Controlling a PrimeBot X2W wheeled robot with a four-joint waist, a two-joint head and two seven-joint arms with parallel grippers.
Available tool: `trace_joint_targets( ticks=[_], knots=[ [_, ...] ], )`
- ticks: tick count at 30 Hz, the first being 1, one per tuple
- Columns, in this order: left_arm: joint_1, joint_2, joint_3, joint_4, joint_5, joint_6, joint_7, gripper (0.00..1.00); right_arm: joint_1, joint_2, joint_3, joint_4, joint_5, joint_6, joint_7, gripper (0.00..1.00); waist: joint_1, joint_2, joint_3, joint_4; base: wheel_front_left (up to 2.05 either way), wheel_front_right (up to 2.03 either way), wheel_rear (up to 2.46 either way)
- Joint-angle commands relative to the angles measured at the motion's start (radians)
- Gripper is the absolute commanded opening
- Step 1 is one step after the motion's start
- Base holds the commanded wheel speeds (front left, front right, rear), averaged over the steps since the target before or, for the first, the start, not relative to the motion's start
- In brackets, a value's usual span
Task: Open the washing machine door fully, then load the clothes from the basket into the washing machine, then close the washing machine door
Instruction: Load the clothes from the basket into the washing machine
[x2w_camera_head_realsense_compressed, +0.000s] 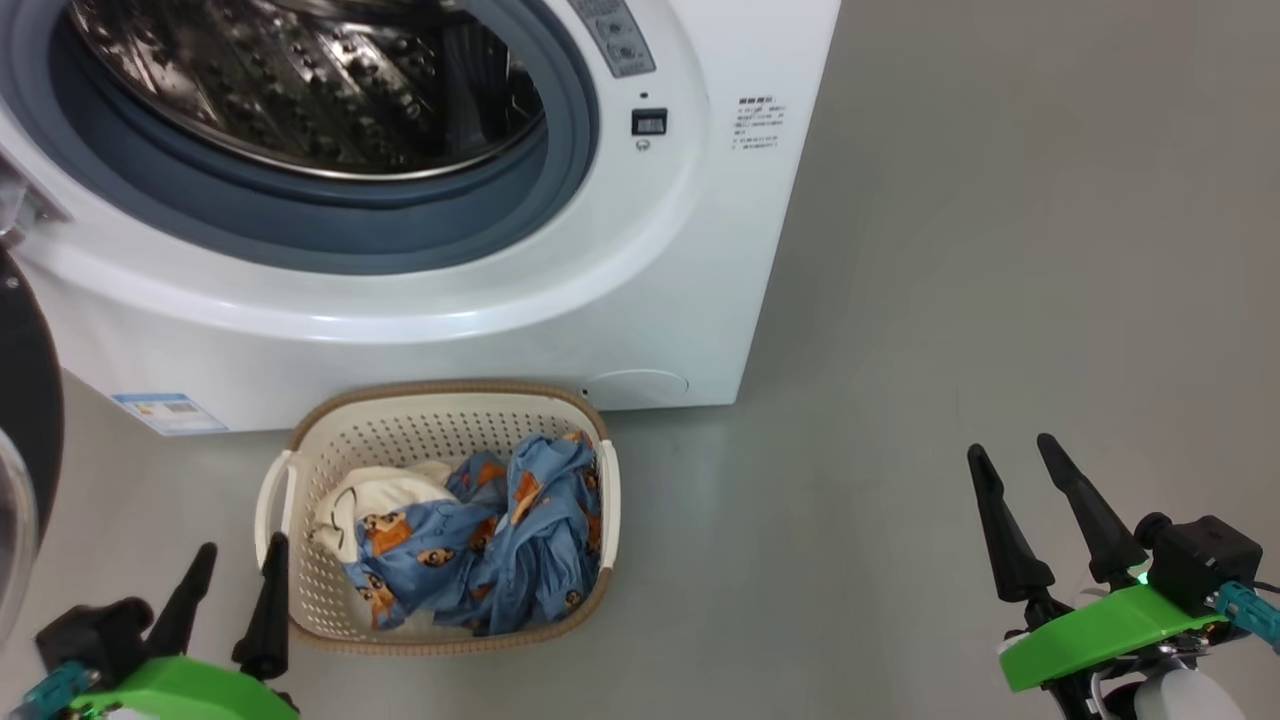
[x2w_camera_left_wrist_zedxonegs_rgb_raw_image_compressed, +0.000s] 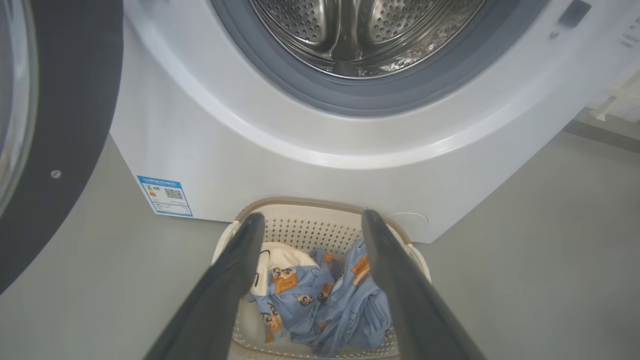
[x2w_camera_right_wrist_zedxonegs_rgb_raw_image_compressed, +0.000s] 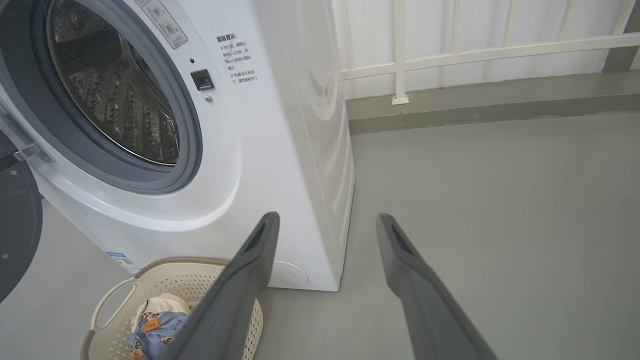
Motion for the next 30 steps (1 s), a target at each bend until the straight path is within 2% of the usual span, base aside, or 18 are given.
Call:
trace_joint_targets(
  ticks=[1, 6, 16, 30],
  knots=[
    [-0.045, 0.034, 0.023, 0.003, -0.017, -0.001, -0.006, 1.00, -0.026, 0.000, 0.022, -0.028, -0.010, 0.002, -0.012, 1.00, -0.0001, 0.0000, 0.031, -0.004, 0.00, 0.00, 0.00],
    [-0.114, 0.049, -0.030, 0.087, -0.048, -0.001, -0.006, 1.00, -0.056, 0.020, 0.022, -0.035, -0.021, 0.002, -0.012, 1.00, -0.0001, 0.0000, 0.085, -0.013, 0.00, 0.00, 0.00],
    [-0.272, 0.079, -0.209, 0.193, -0.144, -0.001, -0.006, 1.00, -0.122, 0.051, 0.022, -0.052, -0.042, 0.002, -0.012, 1.00, -0.0001, 0.0000, 0.208, -0.041, 0.00, 0.00, 0.00],
    [-0.449, 0.135, -0.441, 0.263, -0.278, -0.001, -0.006, 1.00, -0.205, 0.088, 0.020, -0.084, -0.070, 0.002, -0.012, 1.00, -0.0001, 0.0000, 0.368, -0.090, 0.00, 0.00, 0.00]
  ],
)
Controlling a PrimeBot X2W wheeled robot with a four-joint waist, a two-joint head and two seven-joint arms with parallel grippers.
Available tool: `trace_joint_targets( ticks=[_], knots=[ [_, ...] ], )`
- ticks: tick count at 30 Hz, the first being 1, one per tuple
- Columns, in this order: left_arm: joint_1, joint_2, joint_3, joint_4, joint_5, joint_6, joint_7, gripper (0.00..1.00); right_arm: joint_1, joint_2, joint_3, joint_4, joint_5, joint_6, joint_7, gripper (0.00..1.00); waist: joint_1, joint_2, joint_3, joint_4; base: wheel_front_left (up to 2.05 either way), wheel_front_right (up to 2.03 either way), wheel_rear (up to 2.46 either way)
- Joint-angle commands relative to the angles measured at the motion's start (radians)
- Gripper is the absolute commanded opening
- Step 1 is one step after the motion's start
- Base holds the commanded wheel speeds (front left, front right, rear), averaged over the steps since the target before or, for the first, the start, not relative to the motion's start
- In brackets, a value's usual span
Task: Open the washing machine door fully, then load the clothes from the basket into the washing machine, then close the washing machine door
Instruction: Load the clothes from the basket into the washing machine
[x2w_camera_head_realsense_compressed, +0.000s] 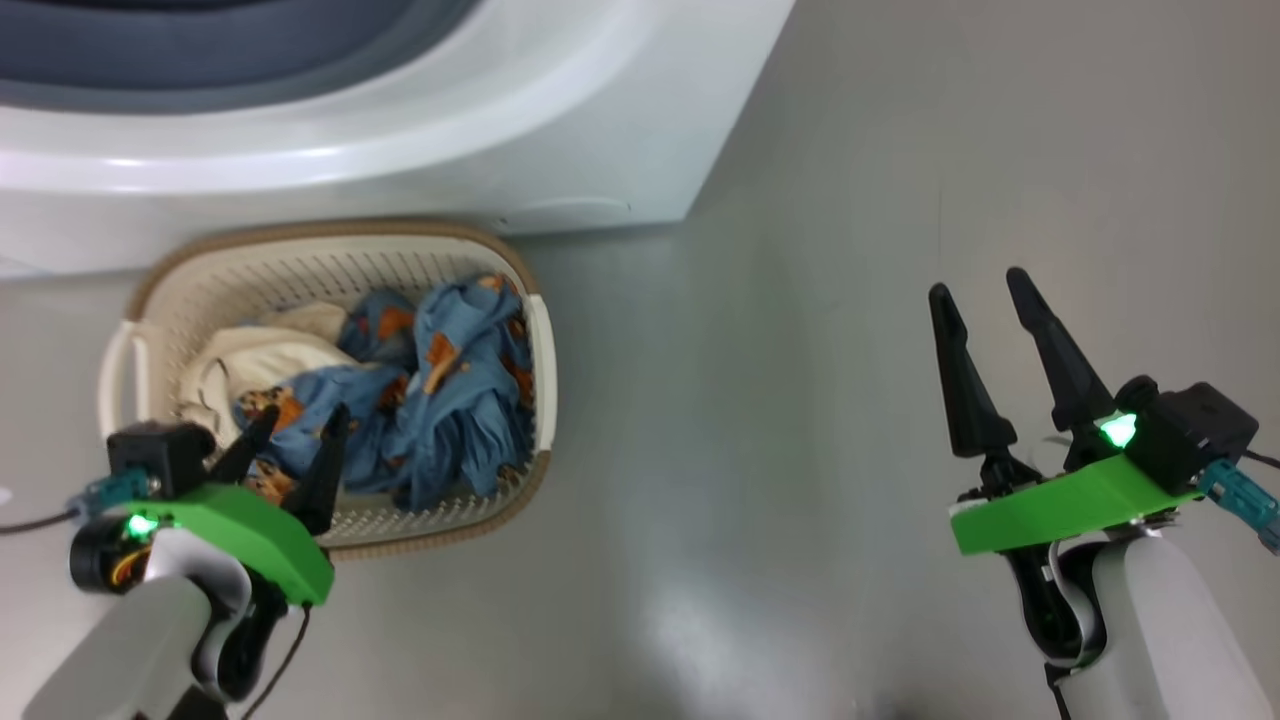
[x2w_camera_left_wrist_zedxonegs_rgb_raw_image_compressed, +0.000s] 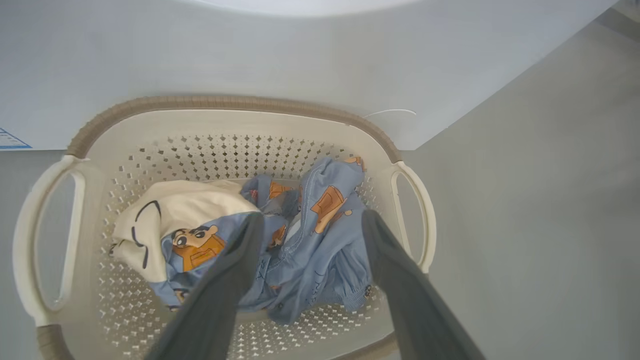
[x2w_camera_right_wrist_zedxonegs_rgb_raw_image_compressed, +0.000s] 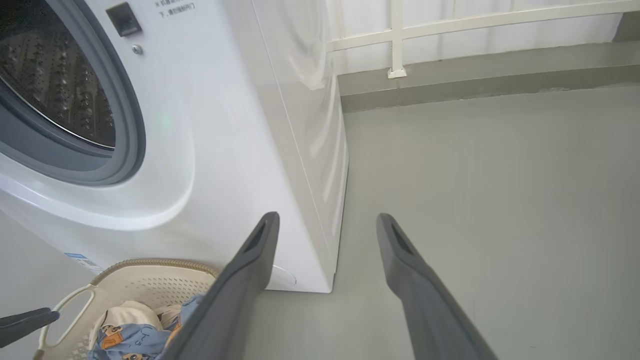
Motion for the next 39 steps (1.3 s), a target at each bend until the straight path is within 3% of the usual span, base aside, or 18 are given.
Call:
trace_joint_targets(
  ticks=[1, 17, 39],
  knots=[
    [-0.034, 0.048, 0.003, -0.001, -0.023, -0.001, -0.006, 1.00, -0.008, 0.006, 0.021, -0.030, -0.010, 0.002, -0.012, 1.00, 0.0000, 0.0000, 0.062, -0.026, 0.00, 0.00, 0.00],
    [-0.238, 0.108, -0.280, 0.063, -0.189, -0.001, -0.006, 1.00, -0.081, 0.044, 0.047, -0.060, -0.023, 0.002, -0.012, 1.00, 0.0000, 0.0000, 0.221, -0.073, 0.00, 0.00, 0.00],
    [-0.380, 0.158, -0.497, 0.074, -0.315, -0.001, -0.006, 1.00, -0.090, 0.048, 0.093, -0.093, -0.018, 0.002, -0.012, 1.00, 0.0000, 0.0000, 0.300, -0.125, 0.00, 0.00, 0.00]
  ],
)
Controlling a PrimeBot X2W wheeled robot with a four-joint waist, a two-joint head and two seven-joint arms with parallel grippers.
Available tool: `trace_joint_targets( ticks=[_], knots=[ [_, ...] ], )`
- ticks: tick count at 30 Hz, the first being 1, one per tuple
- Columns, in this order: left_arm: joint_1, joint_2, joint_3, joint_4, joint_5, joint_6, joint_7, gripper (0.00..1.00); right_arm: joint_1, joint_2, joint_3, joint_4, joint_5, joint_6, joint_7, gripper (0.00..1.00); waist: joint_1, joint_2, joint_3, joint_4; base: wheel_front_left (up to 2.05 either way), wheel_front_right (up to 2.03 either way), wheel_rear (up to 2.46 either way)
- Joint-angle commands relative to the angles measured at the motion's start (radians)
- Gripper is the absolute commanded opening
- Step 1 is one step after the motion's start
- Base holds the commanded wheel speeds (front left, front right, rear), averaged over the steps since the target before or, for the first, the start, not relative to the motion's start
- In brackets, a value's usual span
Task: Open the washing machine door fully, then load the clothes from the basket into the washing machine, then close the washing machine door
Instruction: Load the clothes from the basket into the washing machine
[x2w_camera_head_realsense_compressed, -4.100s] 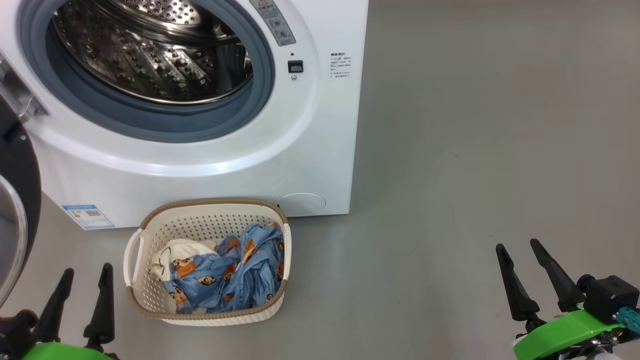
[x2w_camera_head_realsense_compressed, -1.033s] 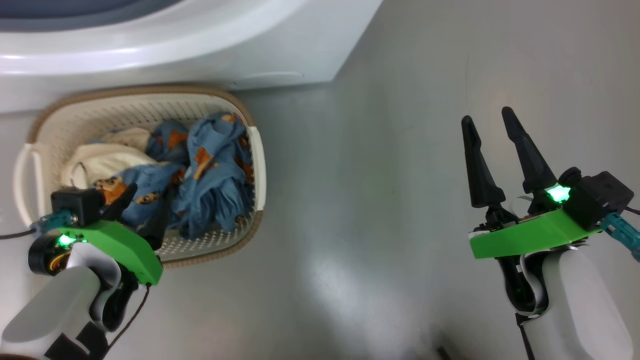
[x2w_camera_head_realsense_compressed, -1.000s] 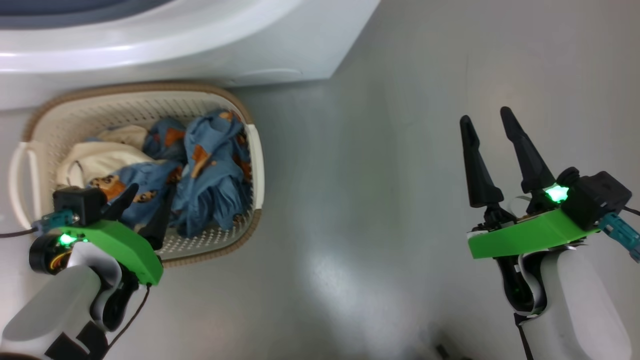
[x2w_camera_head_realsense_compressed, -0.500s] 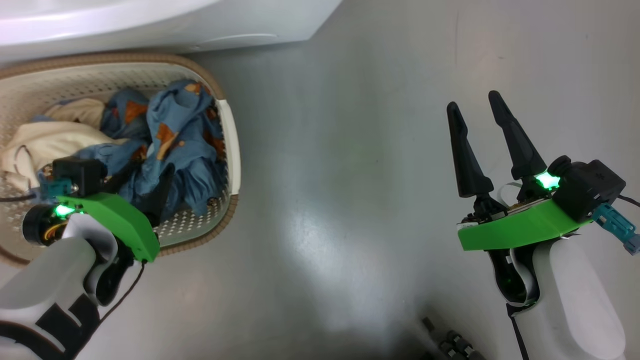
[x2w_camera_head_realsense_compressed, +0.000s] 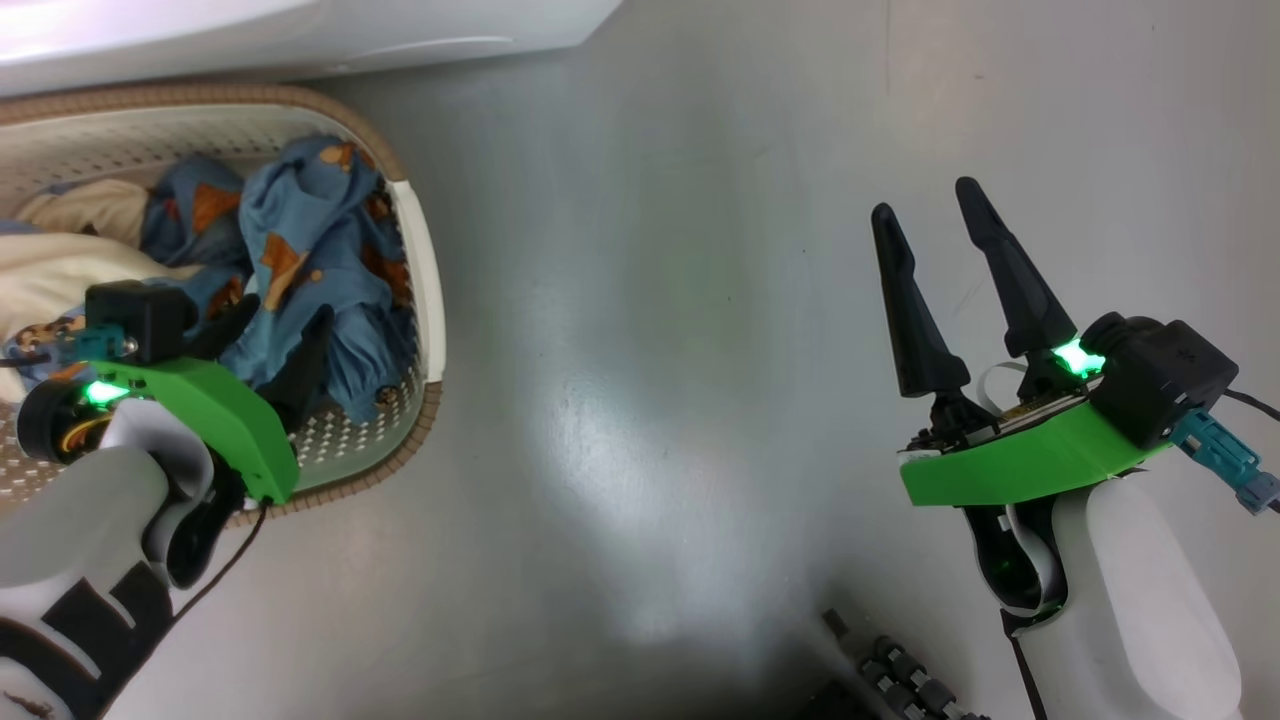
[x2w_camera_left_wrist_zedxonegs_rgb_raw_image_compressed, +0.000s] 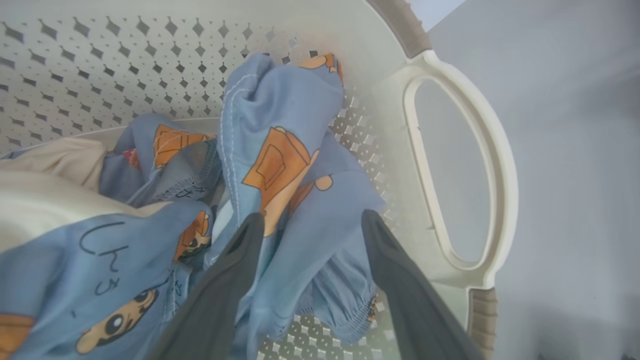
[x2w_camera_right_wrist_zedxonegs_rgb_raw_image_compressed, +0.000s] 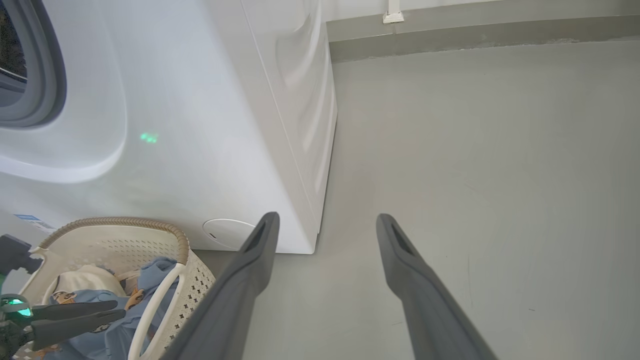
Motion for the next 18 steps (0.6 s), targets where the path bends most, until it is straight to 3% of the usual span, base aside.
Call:
trace_joint_targets(
  ticks=[1, 18],
  knots=[
    [-0.008, 0.038, 0.013, 0.000, -0.014, -0.001, -0.006, 1.00, 0.013, 0.007, 0.025, -0.026, 0.003, 0.002, -0.012, 1.00, 0.0000, 0.0000, 0.008, -0.005, 0.00, 0.00, 0.00],
    [-0.078, 0.054, -0.085, 0.011, -0.052, -0.001, -0.006, 1.00, 0.013, 0.007, 0.054, -0.061, 0.002, 0.002, -0.012, 1.00, 0.0000, 0.0000, 0.045, -0.032, 0.00, 0.00, 0.00]
  ],
)
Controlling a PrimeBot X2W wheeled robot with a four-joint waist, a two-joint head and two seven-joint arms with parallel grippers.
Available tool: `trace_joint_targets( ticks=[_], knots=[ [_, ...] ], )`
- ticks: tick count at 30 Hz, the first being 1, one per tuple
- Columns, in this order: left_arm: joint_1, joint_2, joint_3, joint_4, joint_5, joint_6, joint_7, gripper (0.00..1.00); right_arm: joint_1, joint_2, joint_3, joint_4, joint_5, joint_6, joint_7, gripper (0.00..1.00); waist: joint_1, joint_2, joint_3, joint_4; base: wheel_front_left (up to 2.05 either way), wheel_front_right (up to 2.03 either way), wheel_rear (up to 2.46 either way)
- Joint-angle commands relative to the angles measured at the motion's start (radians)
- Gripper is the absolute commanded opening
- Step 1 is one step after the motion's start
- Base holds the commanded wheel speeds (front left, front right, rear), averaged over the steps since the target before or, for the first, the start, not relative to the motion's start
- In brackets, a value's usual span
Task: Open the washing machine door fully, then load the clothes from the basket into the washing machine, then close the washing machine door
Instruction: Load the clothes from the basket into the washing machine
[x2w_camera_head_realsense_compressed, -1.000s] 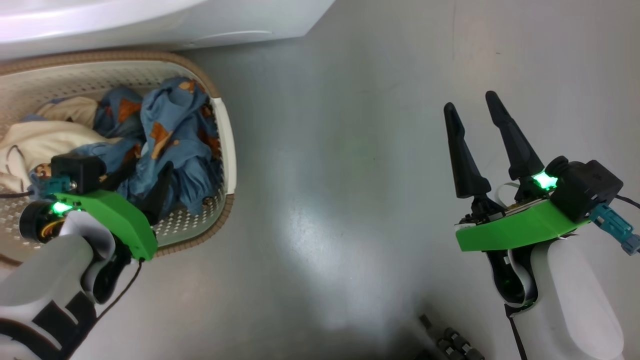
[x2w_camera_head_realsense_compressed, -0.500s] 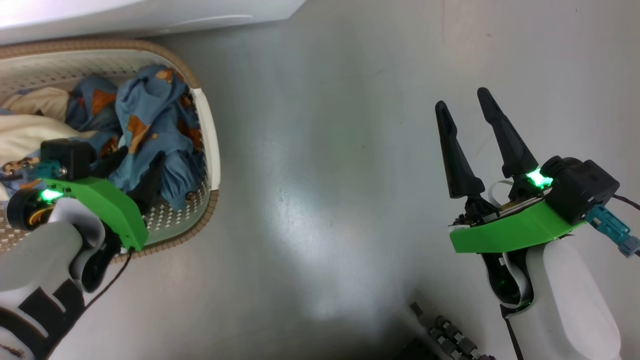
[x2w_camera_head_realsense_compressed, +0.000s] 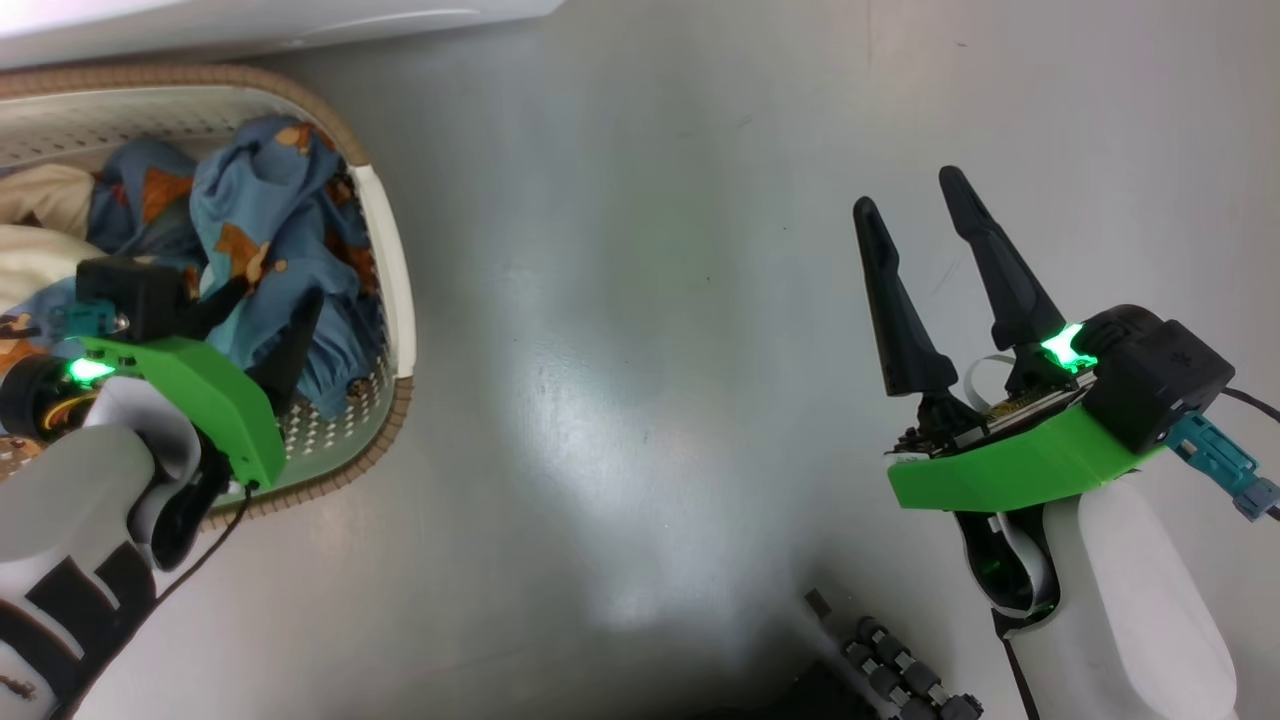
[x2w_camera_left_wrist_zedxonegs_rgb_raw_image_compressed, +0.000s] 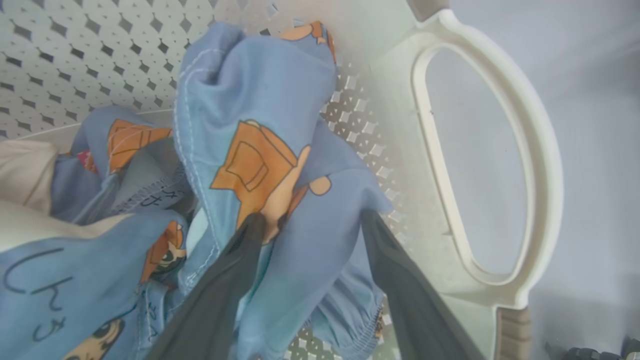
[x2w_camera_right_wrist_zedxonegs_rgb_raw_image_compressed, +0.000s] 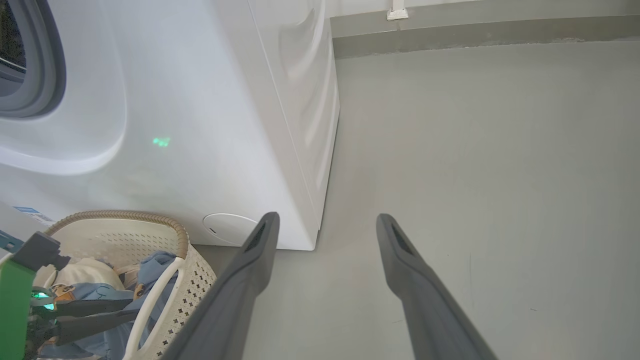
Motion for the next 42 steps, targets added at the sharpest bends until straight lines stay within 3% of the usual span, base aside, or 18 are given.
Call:
trace_joint_targets(
  ticks=[1, 2, 3, 4, 5, 15, 30, 42],
  knots=[
    [-0.008, 0.035, 0.013, 0.001, -0.009, -0.001, -0.006, 0.98, 0.018, 0.007, 0.025, -0.026, 0.001, 0.002, -0.009, 1.00, -0.0001, -0.0001, 0.000, -0.003, 0.00, 0.00, 0.00],
    [-0.009, 0.036, 0.010, 0.004, -0.011, -0.001, -0.006, 0.85, 0.021, 0.007, 0.025, -0.029, 0.000, 0.002, -0.009, 1.00, -0.0001, -0.0001, 0.000, -0.004, 0.00, 0.00, 0.00],
    [-0.010, 0.036, 0.008, 0.006, -0.013, -0.001, -0.006, 0.54, 0.022, 0.007, 0.025, -0.031, -0.001, 0.002, -0.009, 1.00, -0.0001, -0.0001, 0.000, -0.004, 0.00, 0.00, 0.00],
    [-0.013, 0.036, 0.006, 0.009, -0.012, -0.001, -0.006, 0.36, 0.024, 0.007, 0.025, -0.033, -0.002, 0.002, -0.009, 1.00, -0.0001, -0.0001, 0.000, -0.004, 0.00, 0.00, 0.00],
    [-0.015, 0.035, 0.005, 0.011, -0.012, -0.001, -0.006, 0.00, 0.025, 0.007, 0.024, -0.034, -0.003, 0.002, -0.009, 1.00, -0.0001, -0.0001, 0.001, -0.004, 0.00, 0.00, 0.00],
    [-0.032, 0.021, 0.038, 0.009, -0.022, -0.001, -0.006, 0.00, 0.019, 0.007, -0.002, -0.037, -0.007, 0.002, -0.009, 1.00, -0.0001, -0.0001, -0.015, 0.031, 0.00, 0.00, 0.00],
    [0.145, 0.011, 0.348, -0.042, 0.087, -0.001, -0.006, 0.00, 0.013, 0.007, -0.027, 0.017, 0.017, 0.002, -0.009, 1.00, -0.0001, -0.0001, -0.160, 0.104, 0.00, 0.00, 0.00],
    [0.355, -0.057, 0.593, -0.111, 0.230, -0.001, -0.006, 0.00, 0.084, -0.011, -0.036, 0.090, 0.021, 0.002, -0.009, 1.00, -0.0001, -0.0001, -0.349, 0.170, 0.00, 0.00, 0.00]
  ],
)
